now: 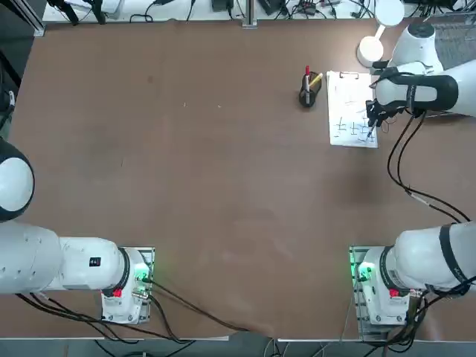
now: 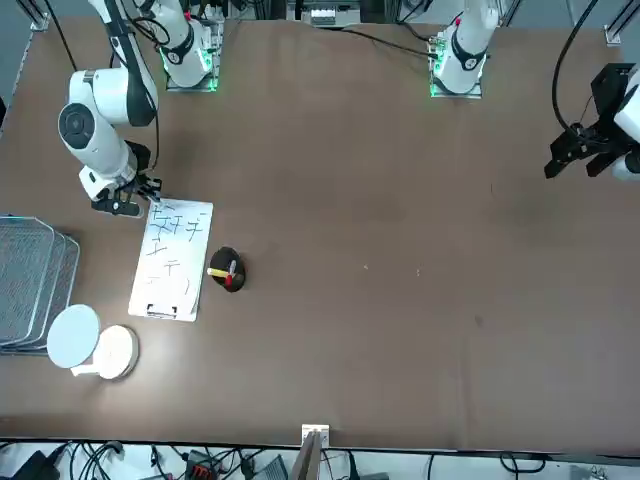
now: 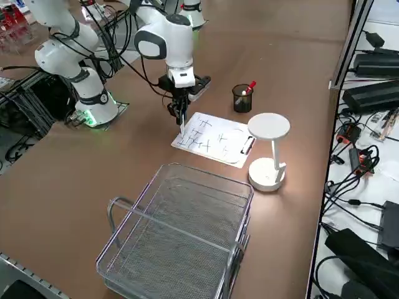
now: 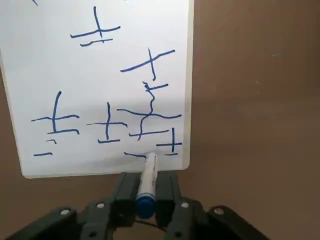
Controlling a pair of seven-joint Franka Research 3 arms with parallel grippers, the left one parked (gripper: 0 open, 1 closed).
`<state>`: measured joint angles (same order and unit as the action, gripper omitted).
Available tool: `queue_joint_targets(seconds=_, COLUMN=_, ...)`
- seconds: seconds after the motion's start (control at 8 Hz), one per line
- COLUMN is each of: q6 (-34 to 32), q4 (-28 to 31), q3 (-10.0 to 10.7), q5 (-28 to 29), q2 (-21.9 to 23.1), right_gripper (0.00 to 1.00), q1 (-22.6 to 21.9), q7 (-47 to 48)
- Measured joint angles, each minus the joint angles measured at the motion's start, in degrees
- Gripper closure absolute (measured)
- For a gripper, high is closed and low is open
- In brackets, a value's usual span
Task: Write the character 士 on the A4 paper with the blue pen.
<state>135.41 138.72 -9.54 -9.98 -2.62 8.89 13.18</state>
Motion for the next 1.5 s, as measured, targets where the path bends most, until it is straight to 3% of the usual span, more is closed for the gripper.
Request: queue_joint_targets(seconds=1.5, q6=1.1, q4=-0.1, q3=0.1, q5=0.0, q2=-0.4, right_gripper=0.79, q1=0.0, q7=0.8)
